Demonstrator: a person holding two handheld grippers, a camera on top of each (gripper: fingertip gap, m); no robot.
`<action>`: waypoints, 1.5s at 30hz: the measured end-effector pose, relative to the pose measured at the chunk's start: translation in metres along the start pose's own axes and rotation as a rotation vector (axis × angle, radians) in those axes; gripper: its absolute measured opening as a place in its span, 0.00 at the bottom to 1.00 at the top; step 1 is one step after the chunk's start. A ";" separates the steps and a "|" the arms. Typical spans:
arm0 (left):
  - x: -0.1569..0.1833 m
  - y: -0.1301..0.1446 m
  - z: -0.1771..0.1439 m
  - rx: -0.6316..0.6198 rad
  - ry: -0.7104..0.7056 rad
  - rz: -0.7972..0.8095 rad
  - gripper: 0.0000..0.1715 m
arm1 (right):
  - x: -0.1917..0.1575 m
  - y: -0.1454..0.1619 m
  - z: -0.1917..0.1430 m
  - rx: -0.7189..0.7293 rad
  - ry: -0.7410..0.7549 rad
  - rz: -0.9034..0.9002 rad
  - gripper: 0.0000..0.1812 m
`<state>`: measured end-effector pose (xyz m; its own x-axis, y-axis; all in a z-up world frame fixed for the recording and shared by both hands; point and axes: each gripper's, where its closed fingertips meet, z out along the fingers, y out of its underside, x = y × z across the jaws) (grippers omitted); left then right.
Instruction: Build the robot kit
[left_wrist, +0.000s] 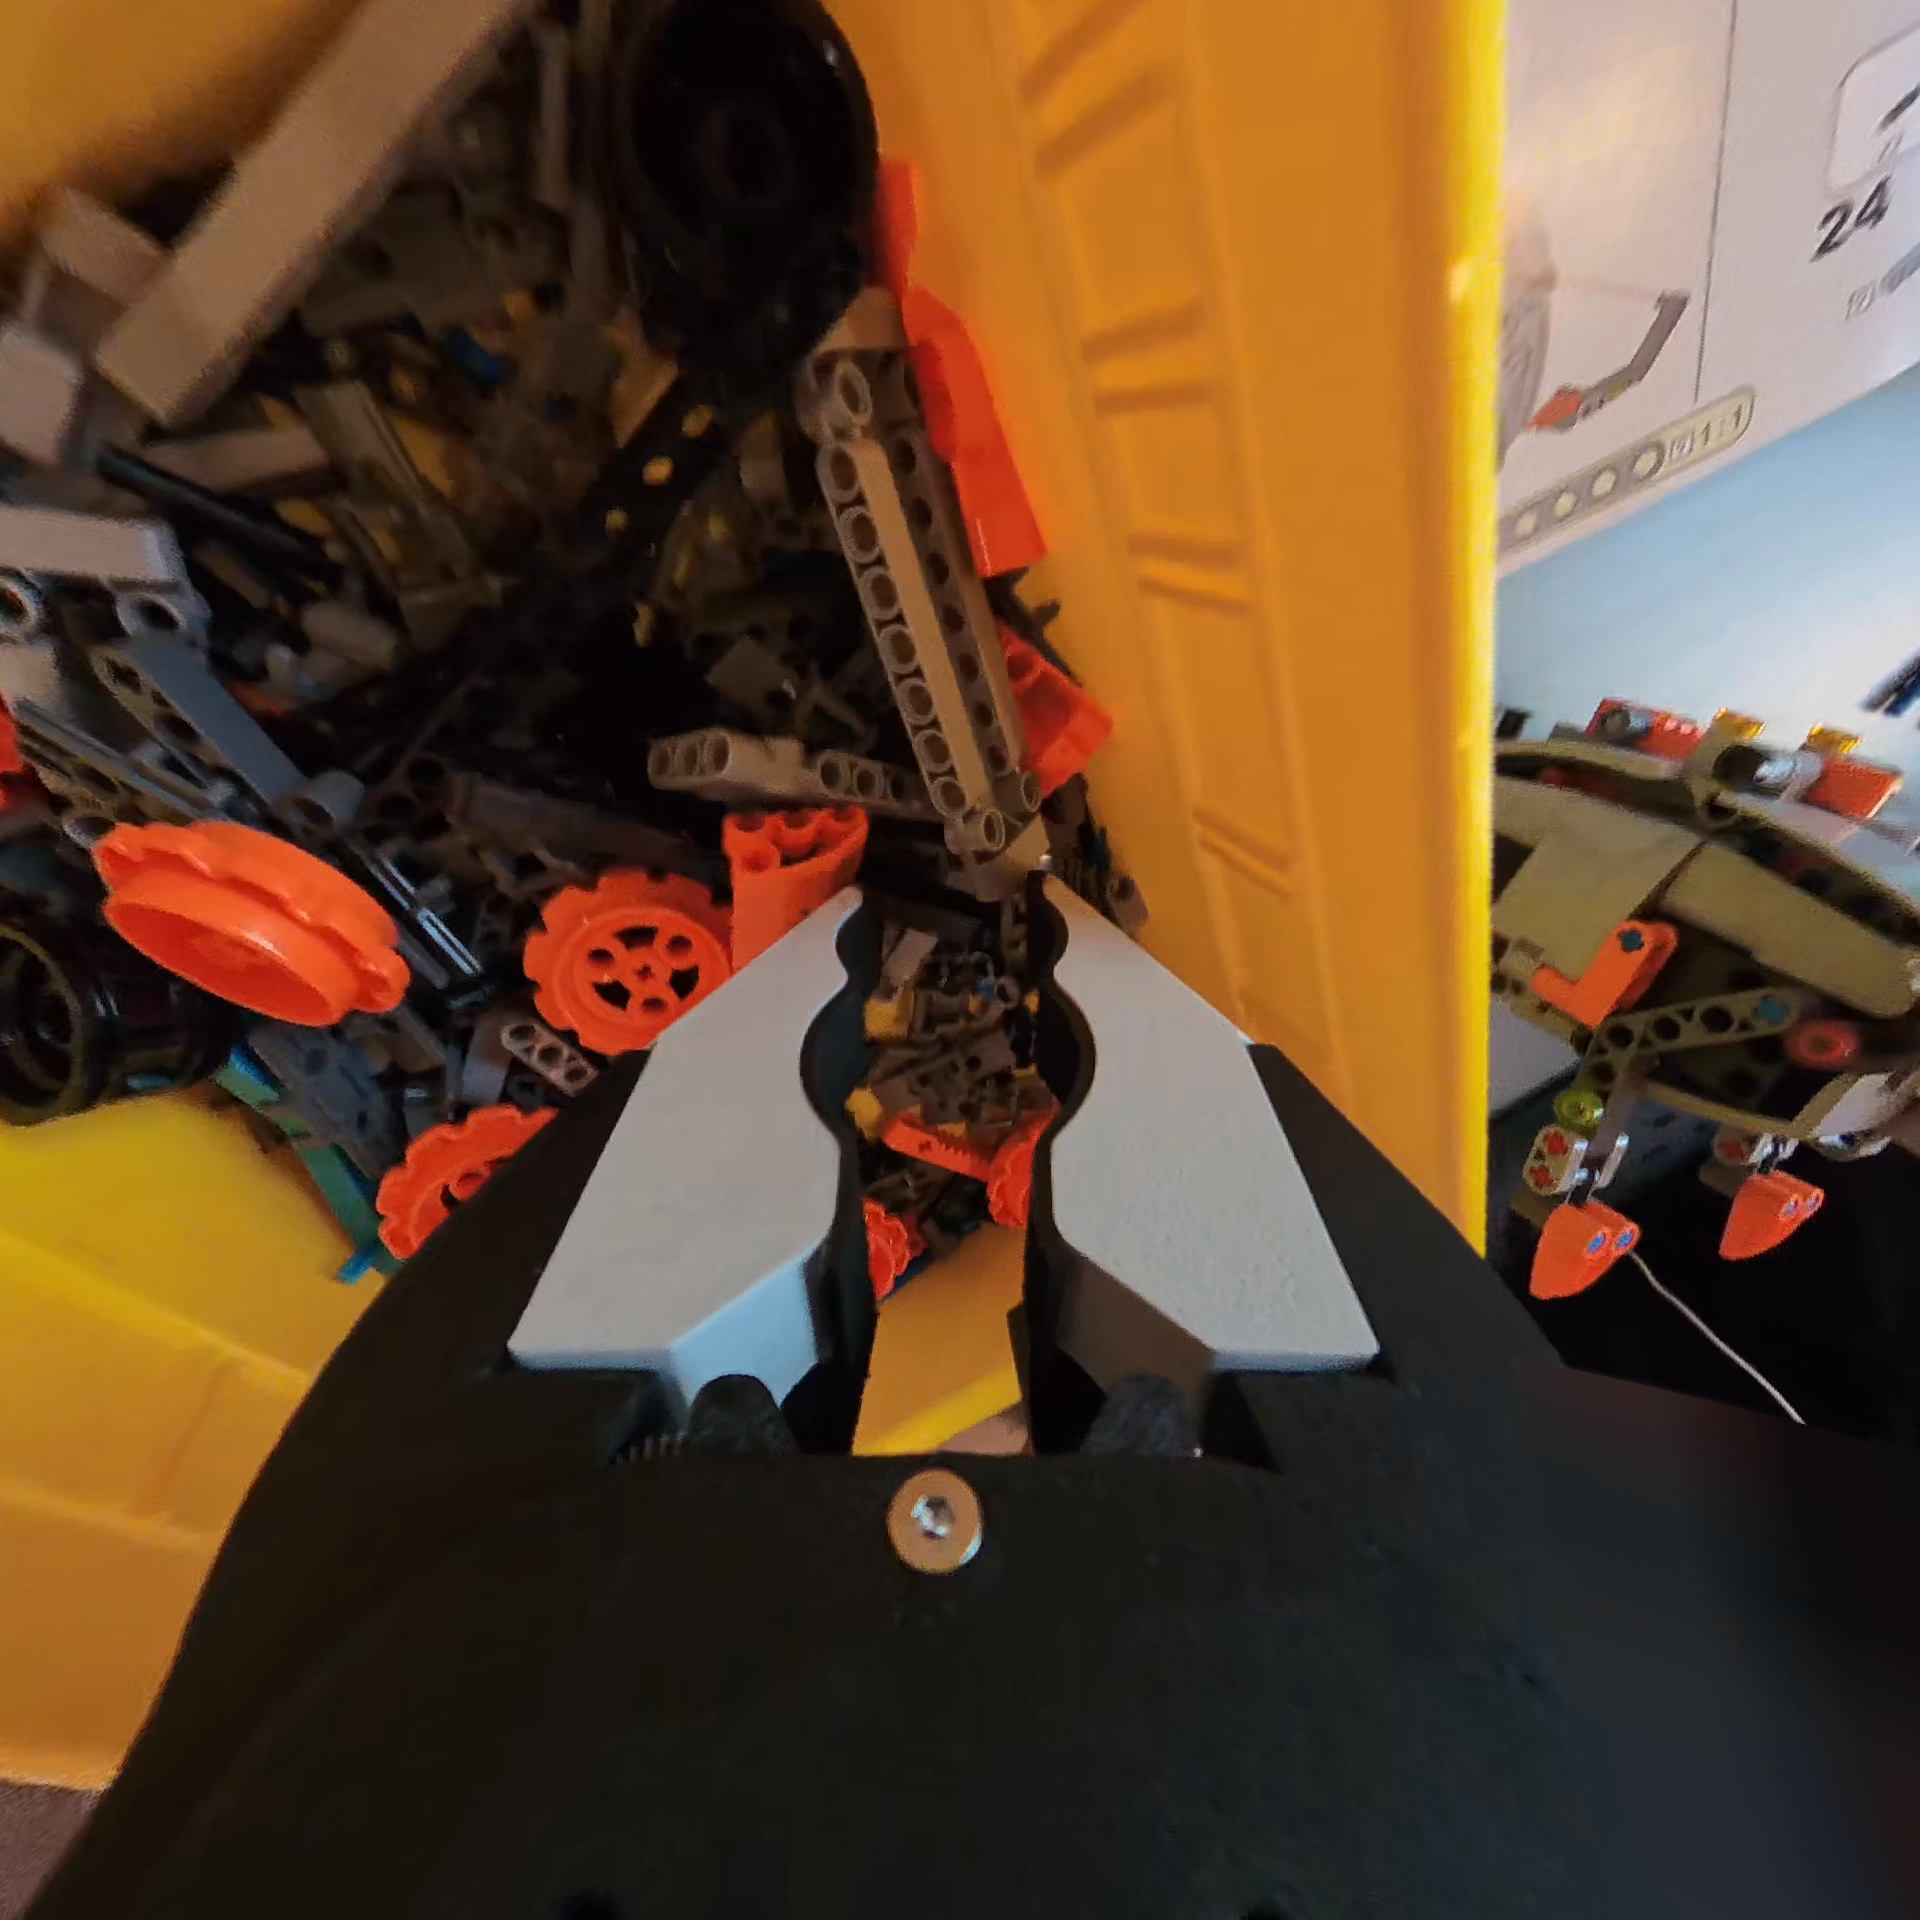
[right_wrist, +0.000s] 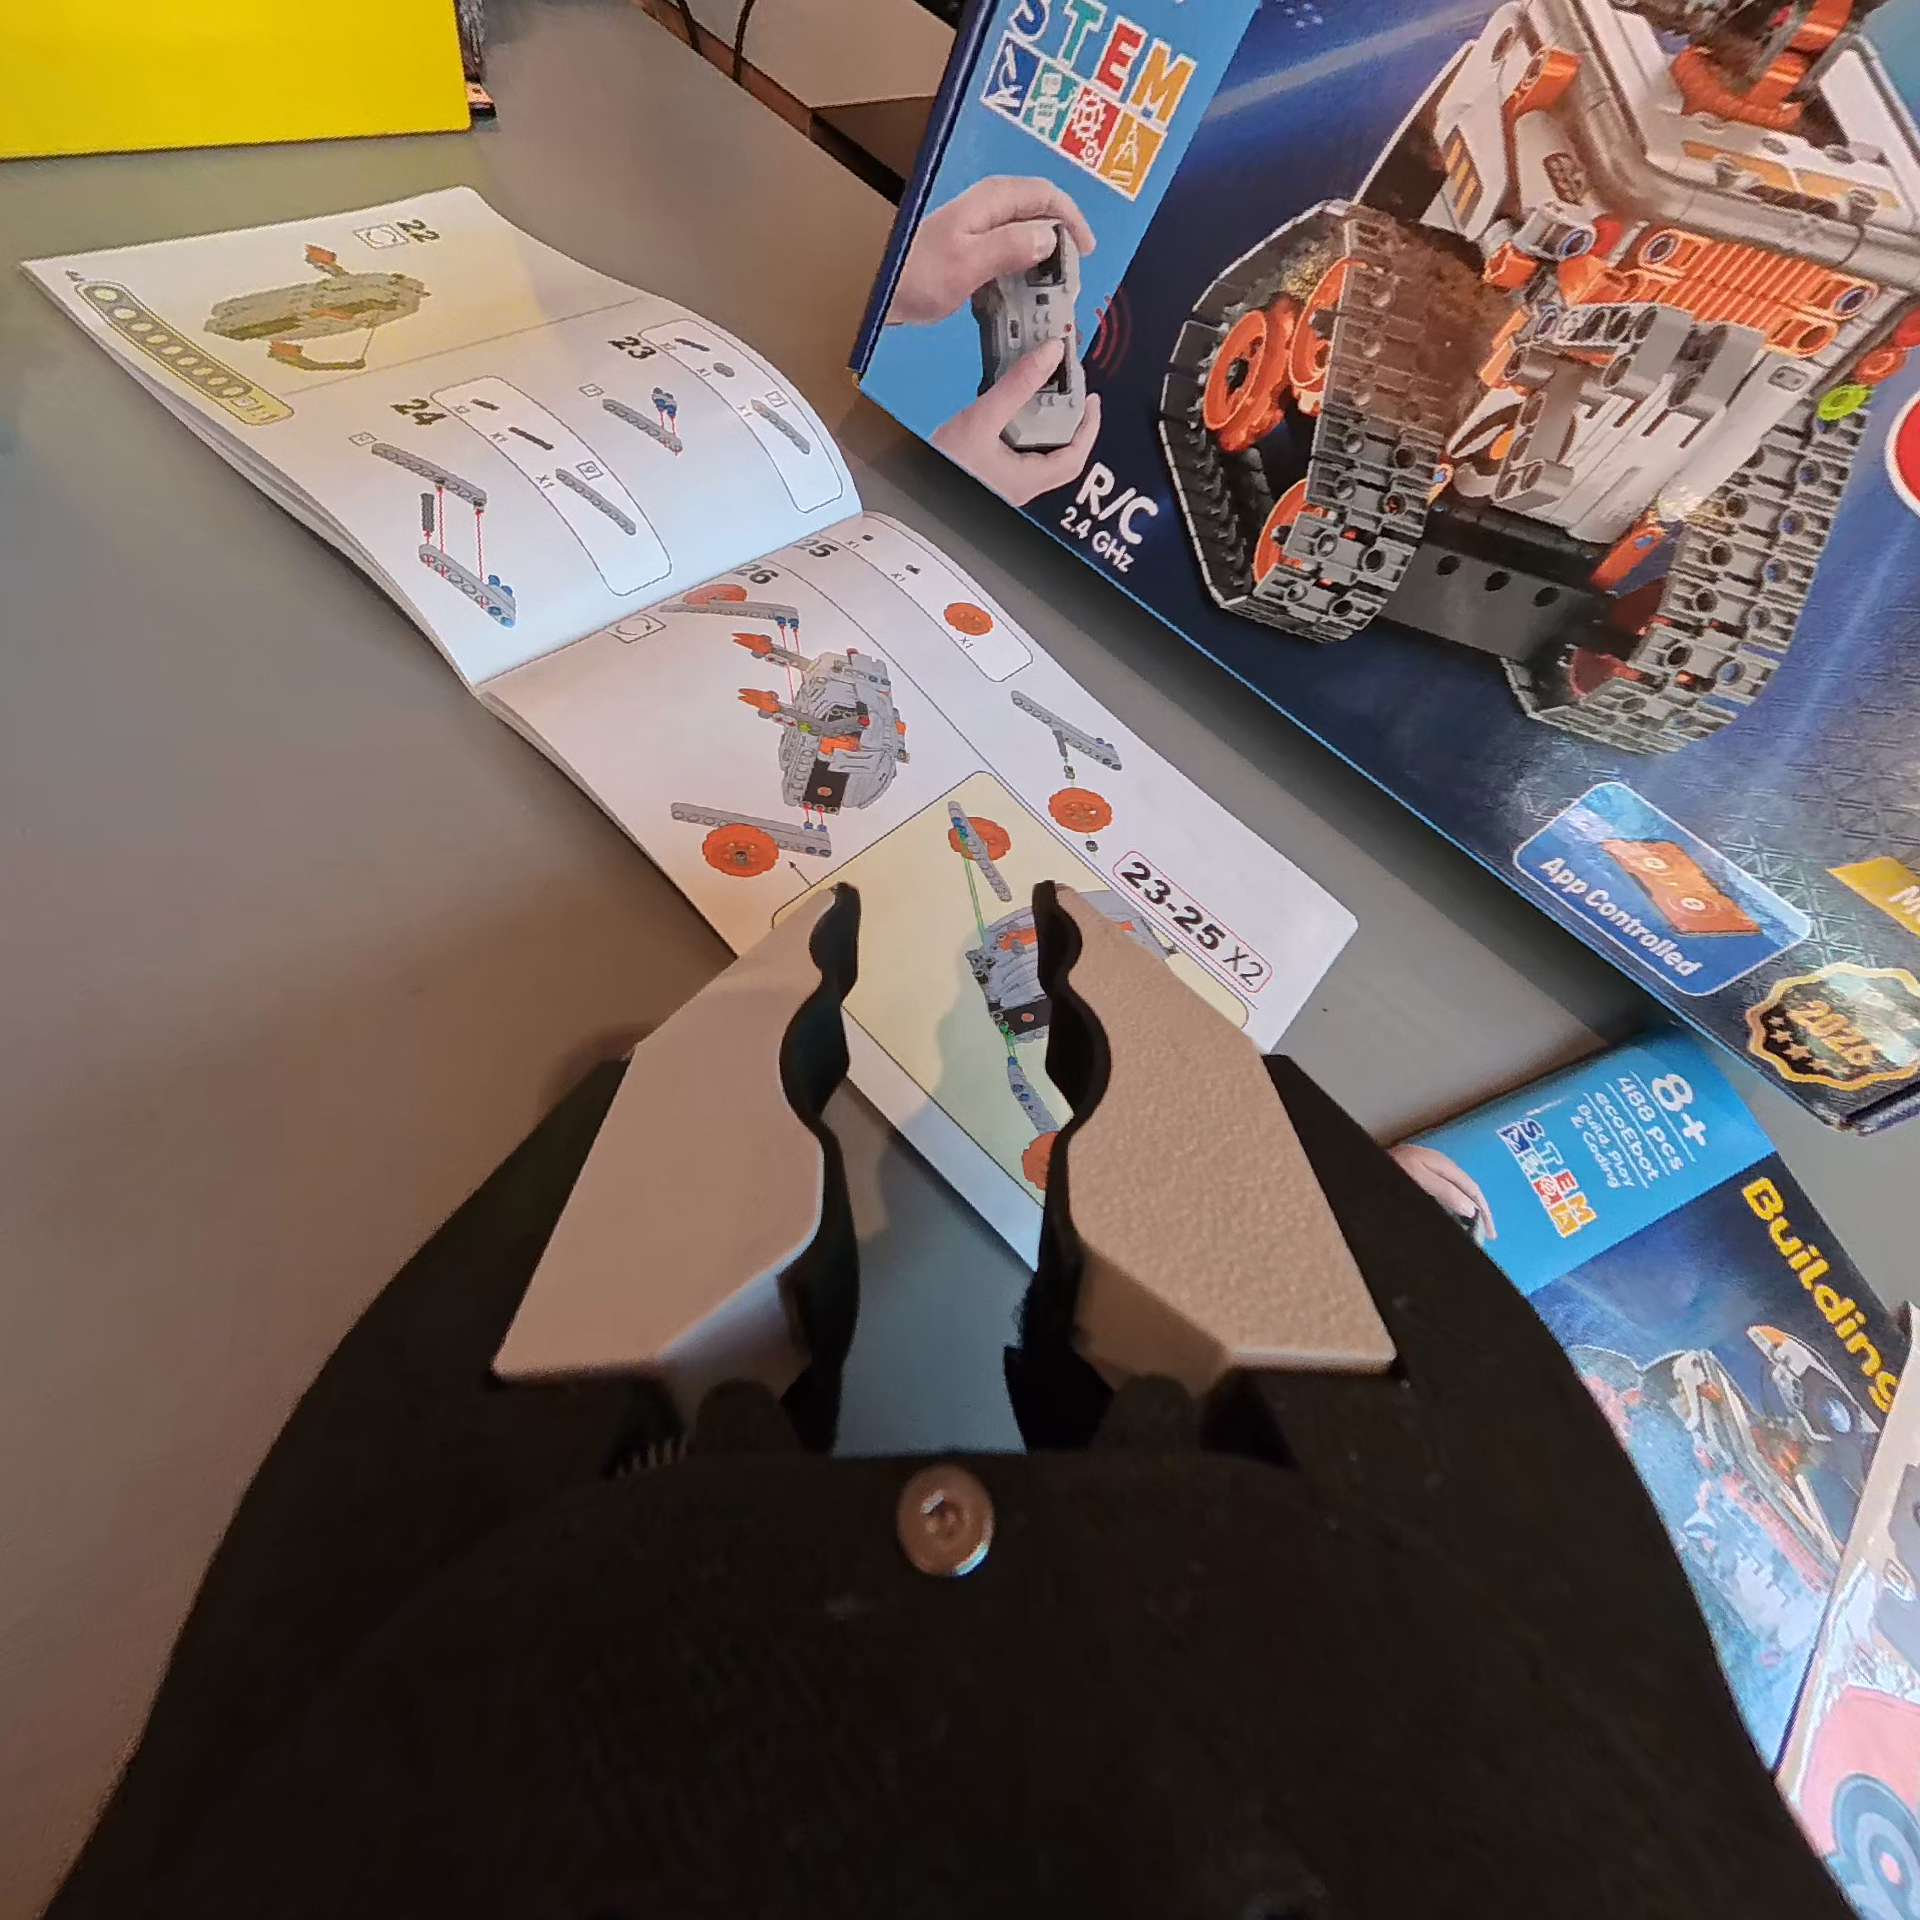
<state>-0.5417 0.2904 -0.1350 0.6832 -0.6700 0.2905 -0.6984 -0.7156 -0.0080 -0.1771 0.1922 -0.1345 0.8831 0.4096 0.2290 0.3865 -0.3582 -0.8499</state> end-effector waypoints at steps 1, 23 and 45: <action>0.001 -0.005 0.000 0.018 -0.002 0.005 0.15 | -0.001 0.000 0.000 -0.002 -0.001 -0.005 0.18; -0.040 0.023 0.003 -0.058 -0.039 -0.164 0.05 | -0.008 0.004 0.003 -0.036 -0.018 -0.058 0.18; -0.027 0.012 -0.030 0.098 -0.095 -0.065 0.07 | -0.013 0.006 0.005 -0.056 -0.028 -0.091 0.18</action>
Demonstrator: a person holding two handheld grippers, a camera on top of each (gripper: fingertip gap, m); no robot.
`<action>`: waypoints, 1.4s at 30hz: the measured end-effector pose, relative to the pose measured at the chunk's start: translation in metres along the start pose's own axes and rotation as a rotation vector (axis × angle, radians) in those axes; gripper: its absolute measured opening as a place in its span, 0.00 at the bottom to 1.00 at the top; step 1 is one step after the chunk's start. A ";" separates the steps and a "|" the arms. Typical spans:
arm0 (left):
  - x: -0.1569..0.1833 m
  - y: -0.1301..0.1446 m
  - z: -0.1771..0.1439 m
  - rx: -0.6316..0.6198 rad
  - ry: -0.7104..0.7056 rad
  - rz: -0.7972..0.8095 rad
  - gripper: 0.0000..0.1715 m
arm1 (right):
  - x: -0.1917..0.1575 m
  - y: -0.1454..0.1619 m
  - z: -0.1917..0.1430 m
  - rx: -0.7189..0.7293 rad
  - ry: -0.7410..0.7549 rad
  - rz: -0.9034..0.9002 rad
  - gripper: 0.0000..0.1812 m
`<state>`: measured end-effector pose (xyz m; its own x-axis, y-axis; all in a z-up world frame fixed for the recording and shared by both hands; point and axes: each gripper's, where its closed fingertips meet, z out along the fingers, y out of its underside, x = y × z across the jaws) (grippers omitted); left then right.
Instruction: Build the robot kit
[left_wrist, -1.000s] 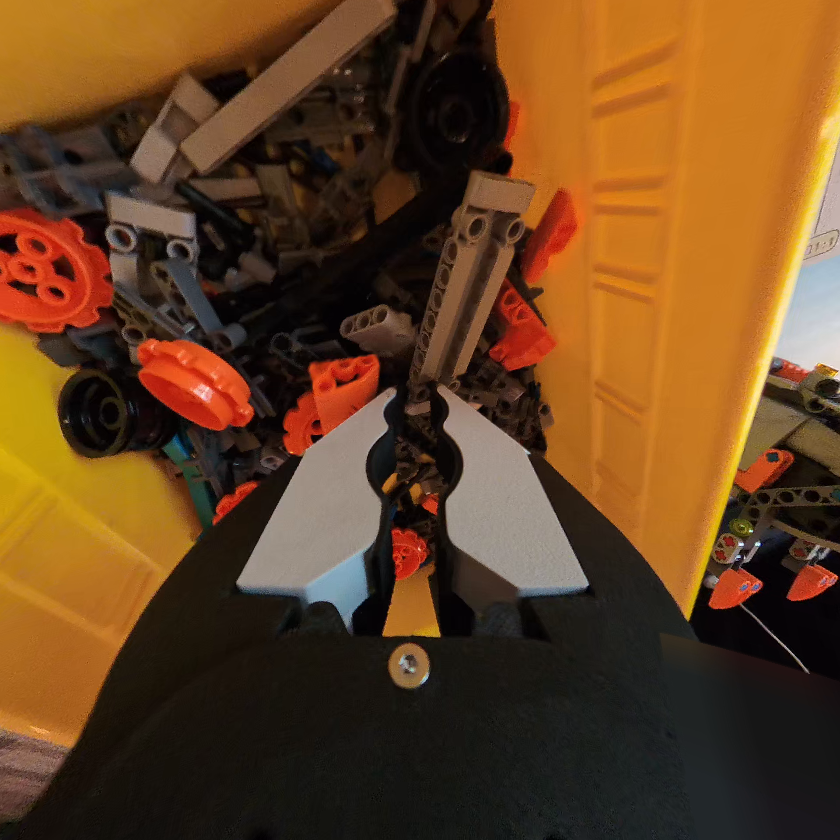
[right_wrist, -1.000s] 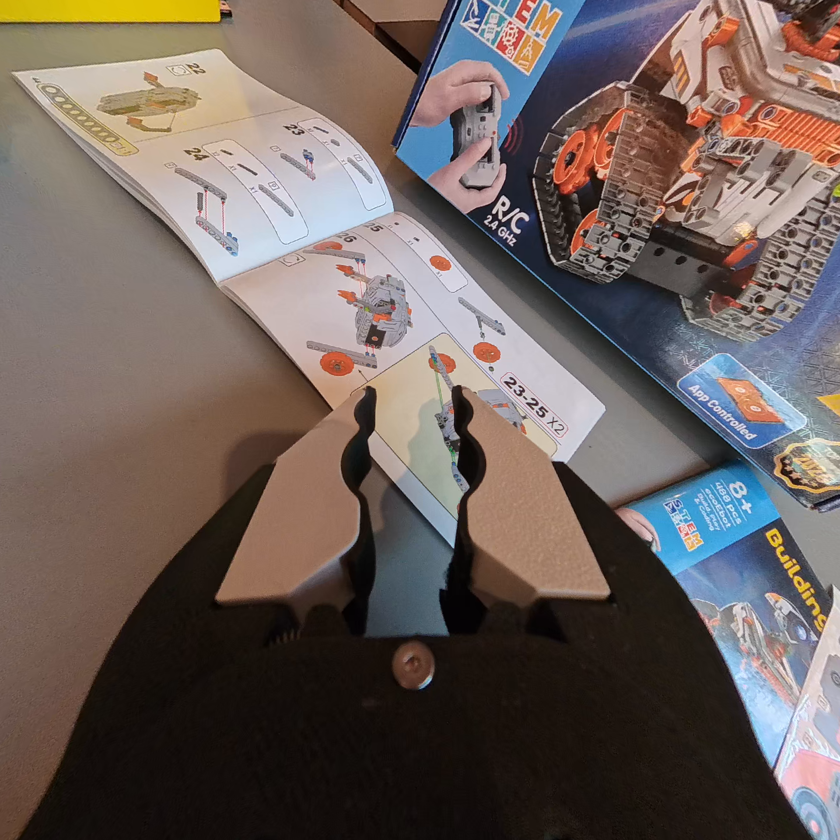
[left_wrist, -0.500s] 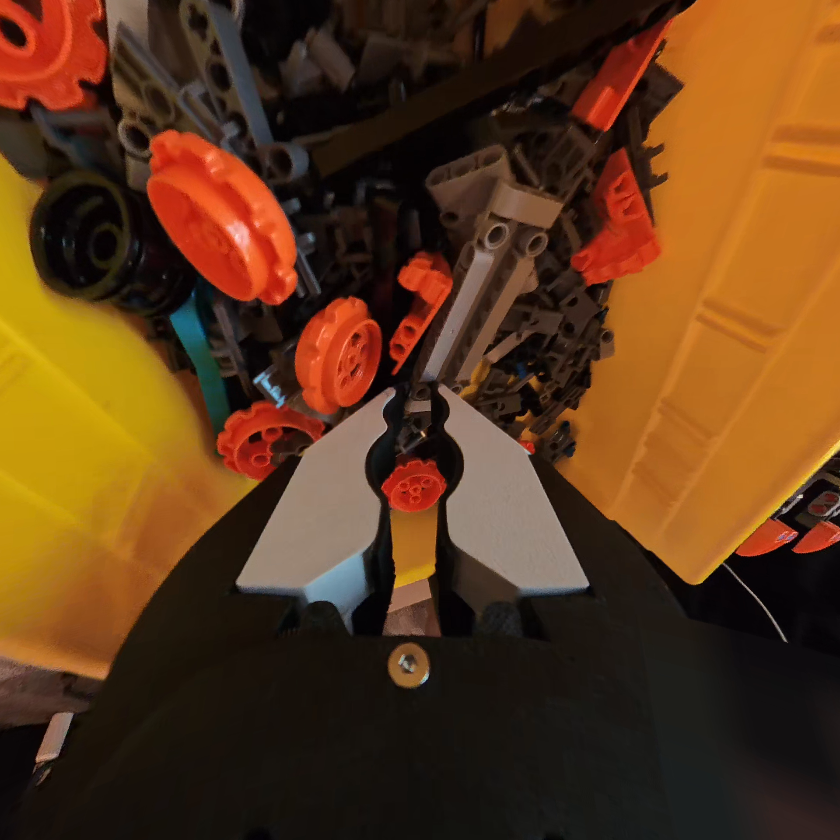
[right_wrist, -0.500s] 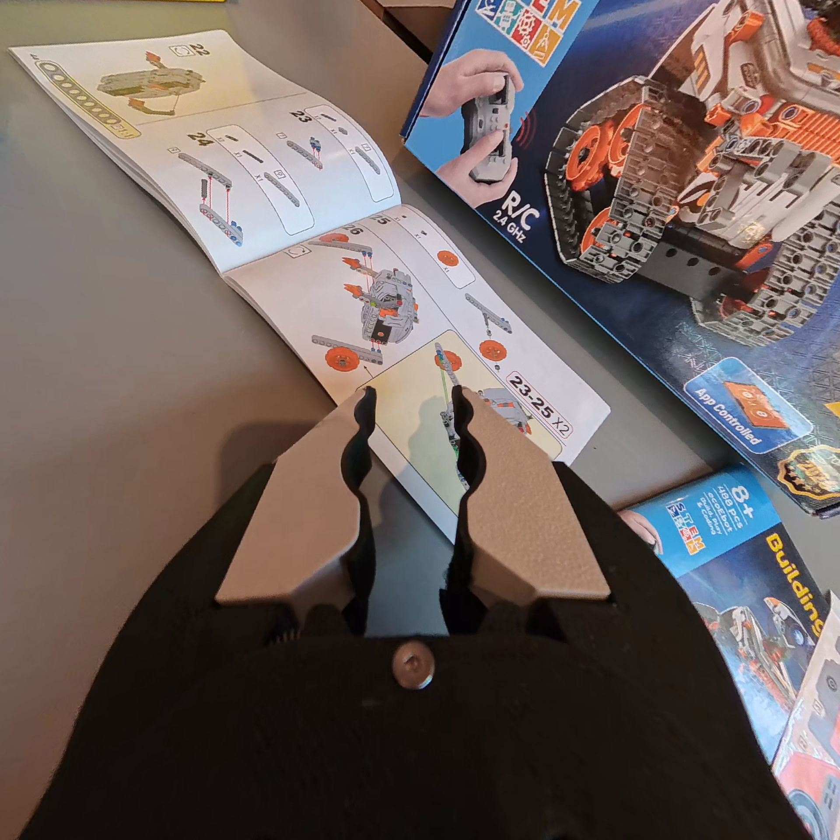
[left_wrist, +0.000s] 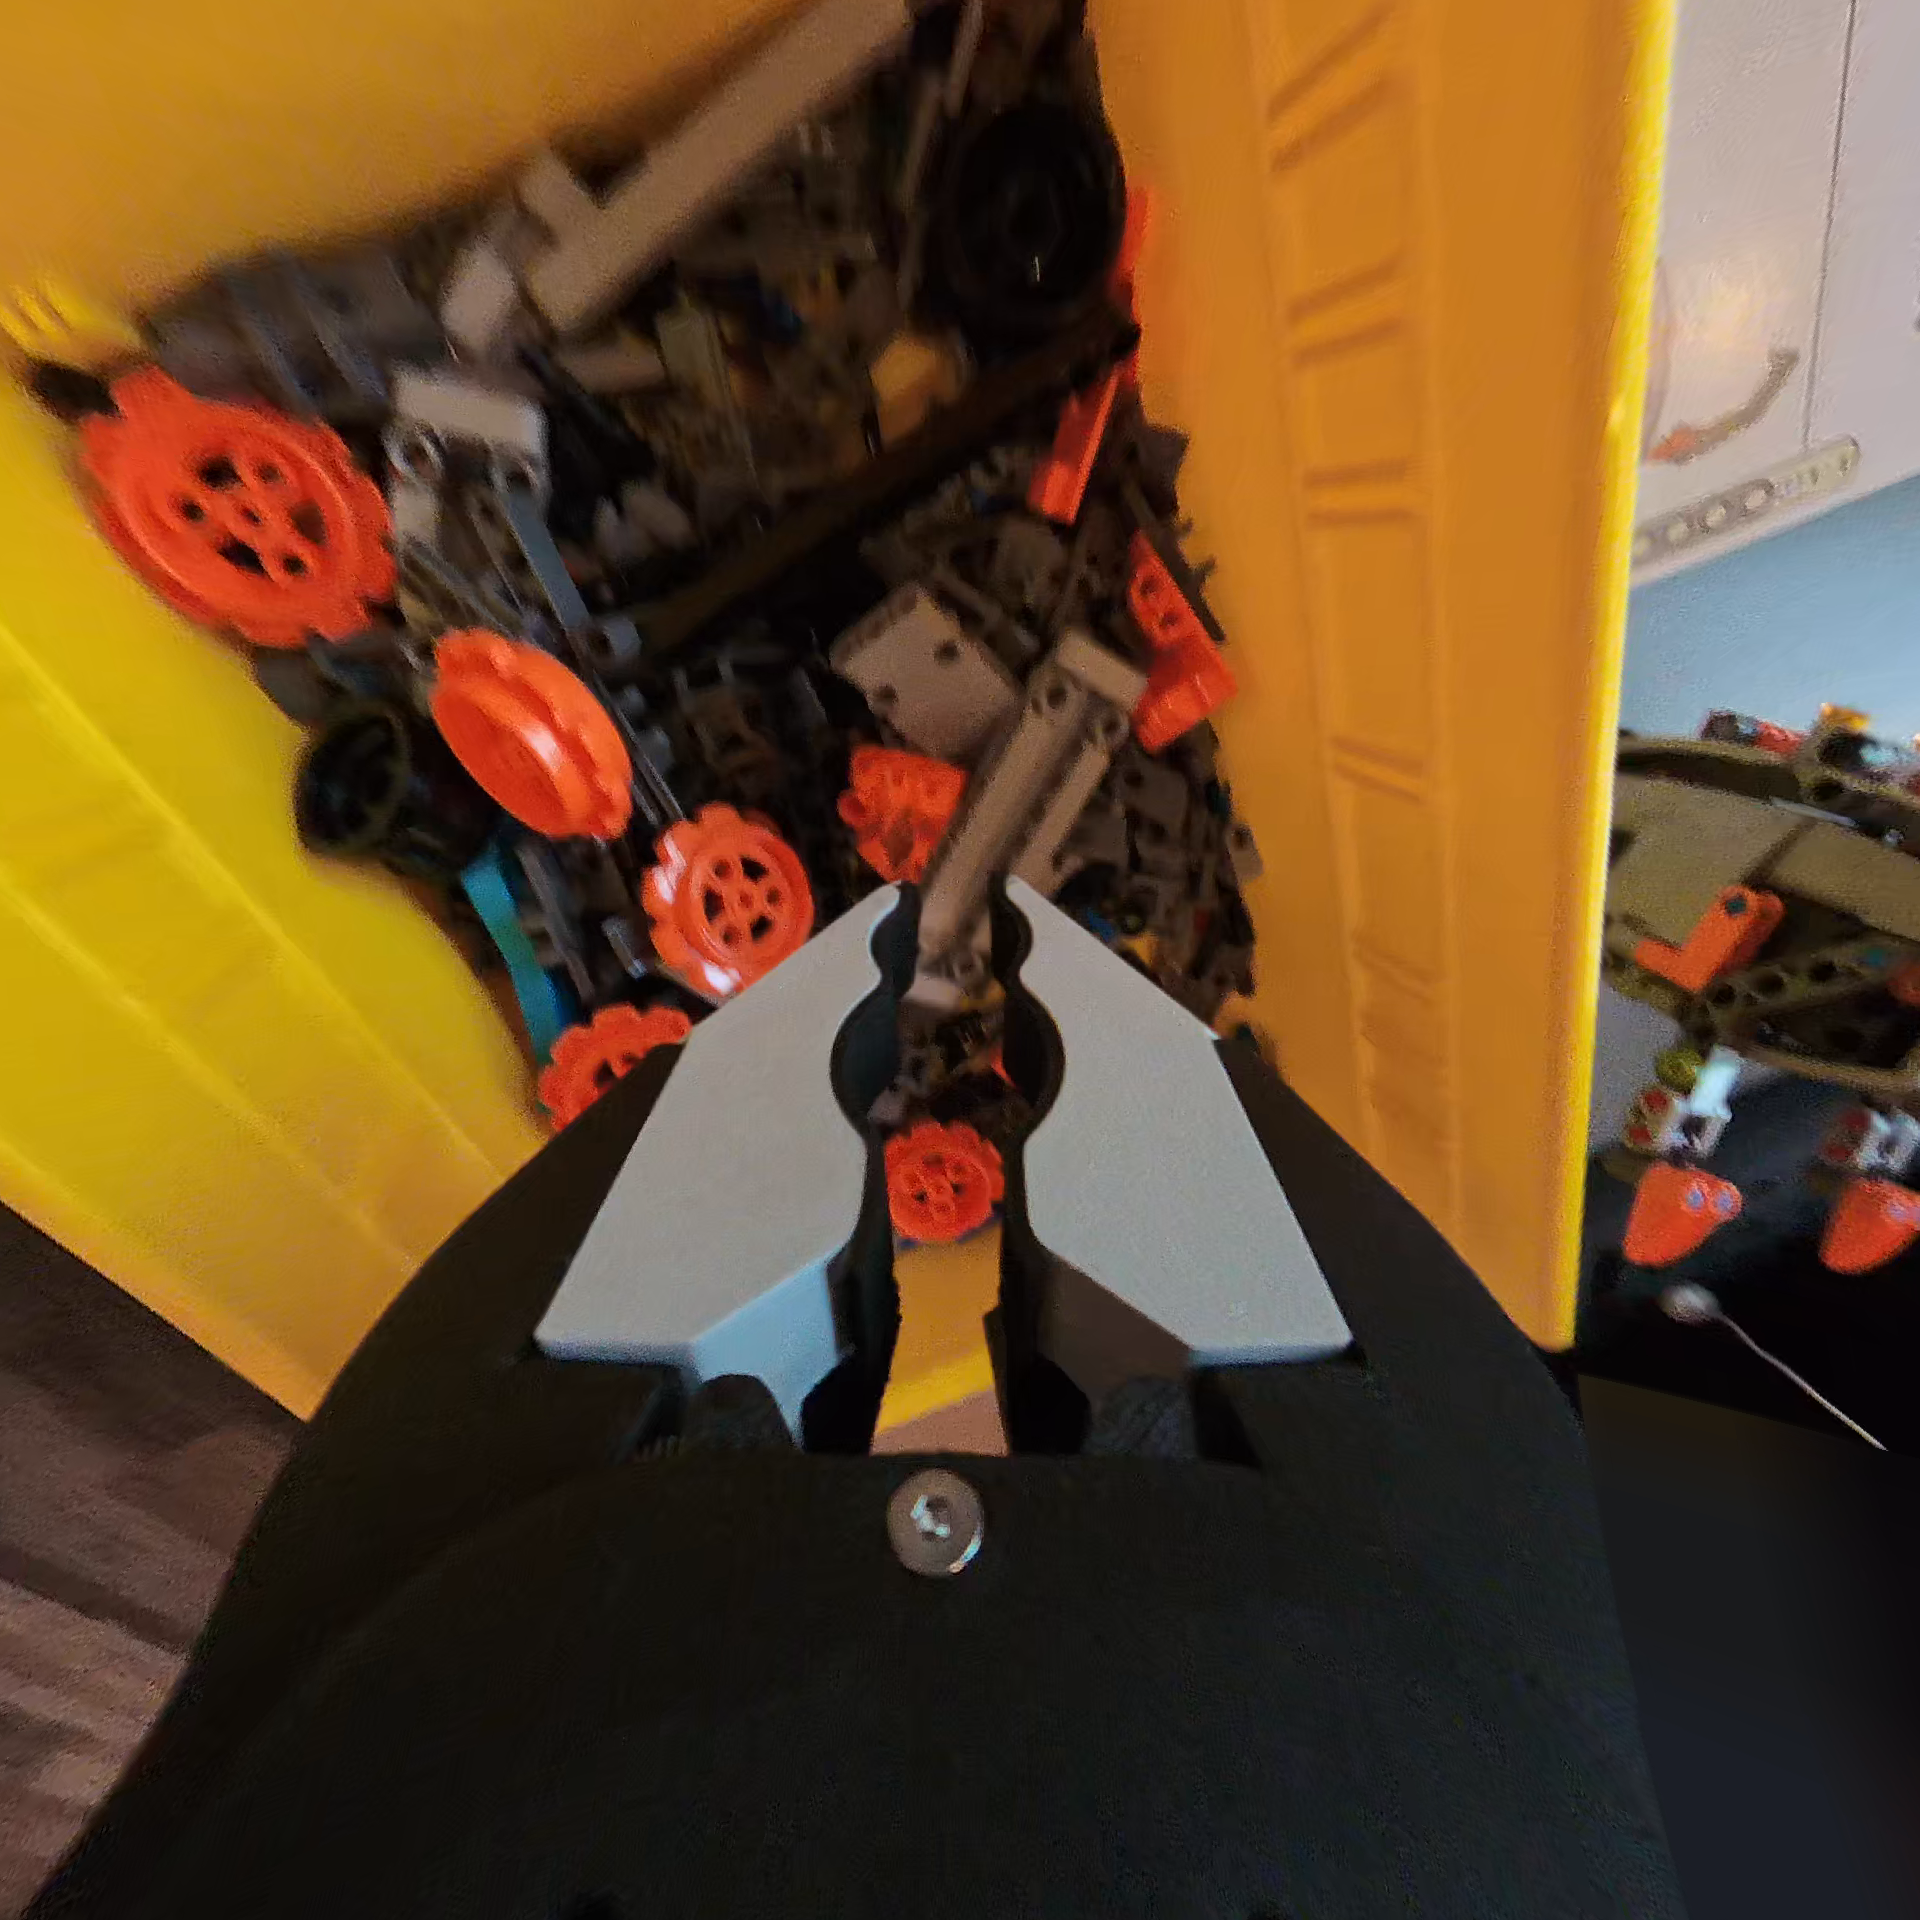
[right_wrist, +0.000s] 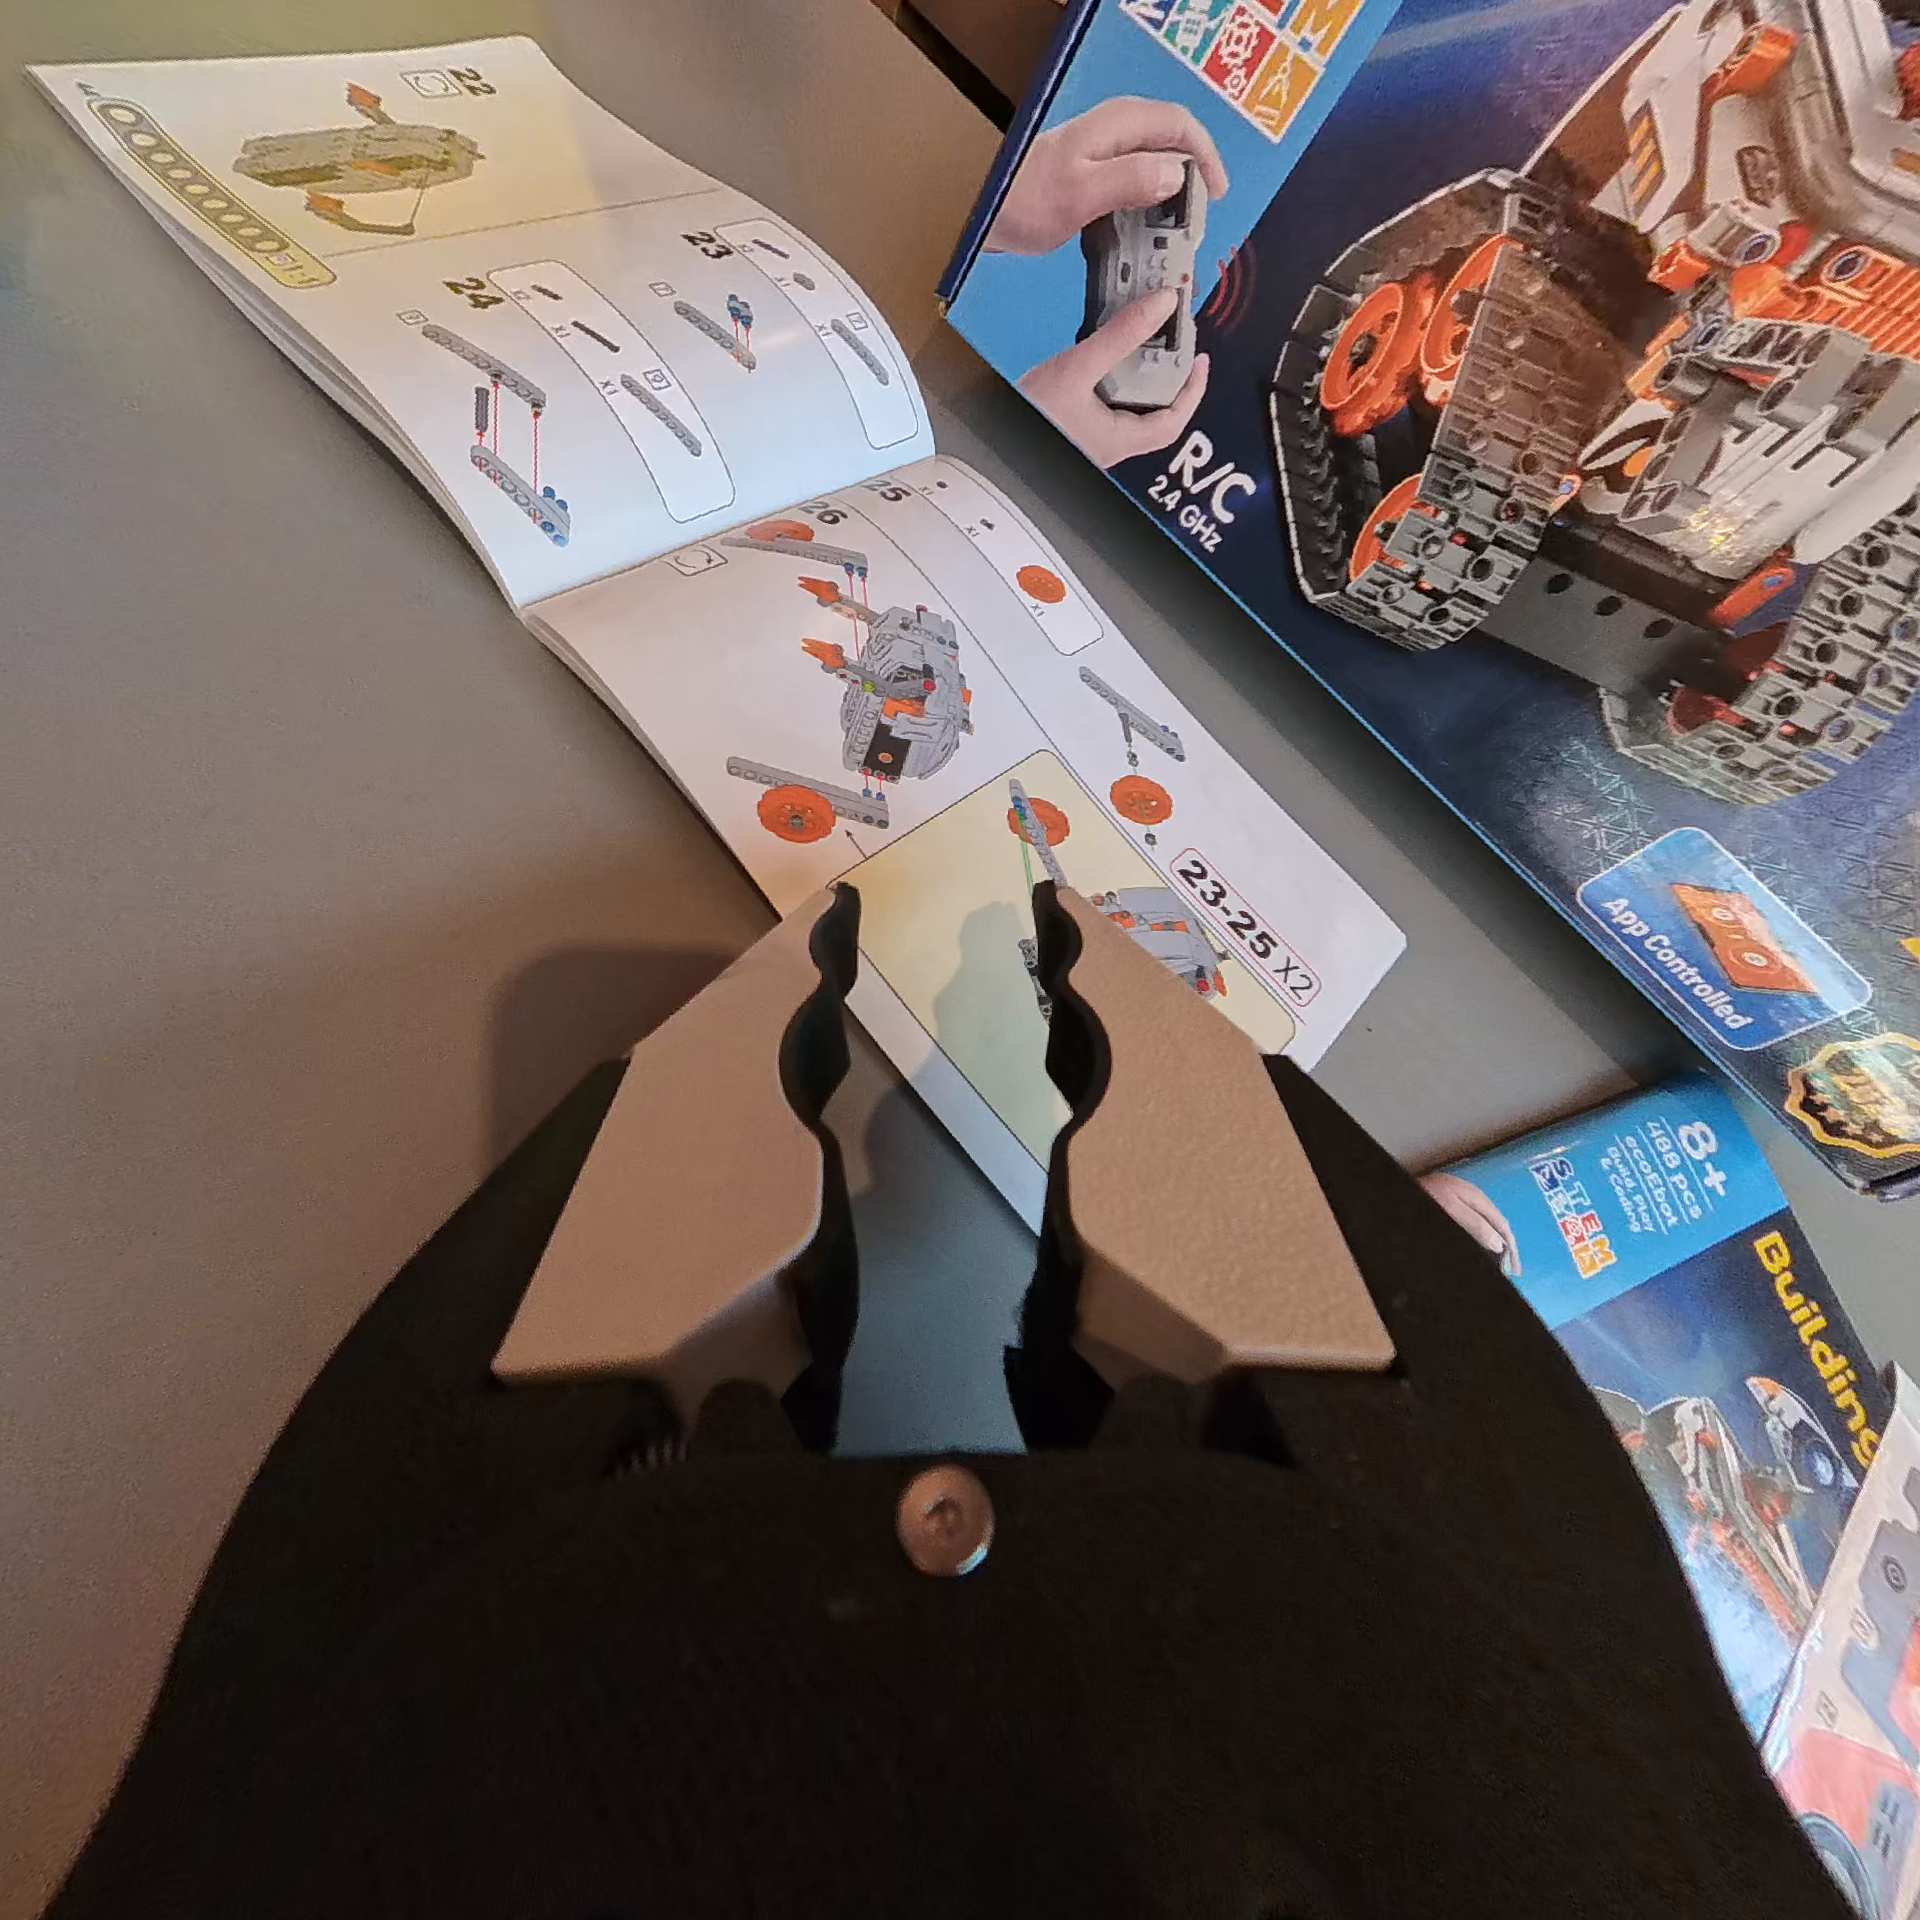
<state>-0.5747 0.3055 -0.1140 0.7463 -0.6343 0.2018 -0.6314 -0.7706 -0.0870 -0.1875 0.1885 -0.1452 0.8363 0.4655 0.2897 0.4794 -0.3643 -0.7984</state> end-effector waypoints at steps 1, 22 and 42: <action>-0.001 -0.009 0.001 0.025 -0.027 0.025 0.09 | 0.000 0.000 0.000 -0.001 -0.001 -0.001 0.18; -0.015 0.020 0.042 -0.239 -0.093 0.125 0.03 | -0.009 0.003 0.002 -0.026 -0.029 -0.041 0.18; -0.009 -0.072 0.041 0.202 -0.055 0.403 0.17 | -0.011 0.004 0.002 -0.031 -0.041 -0.044 0.18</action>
<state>-0.5273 0.3643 -0.1492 0.4630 -0.8843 0.0611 -0.8240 -0.4548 -0.3378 -0.1958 0.1836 -0.1524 0.8029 0.5139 0.3023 0.5242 -0.3671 -0.7684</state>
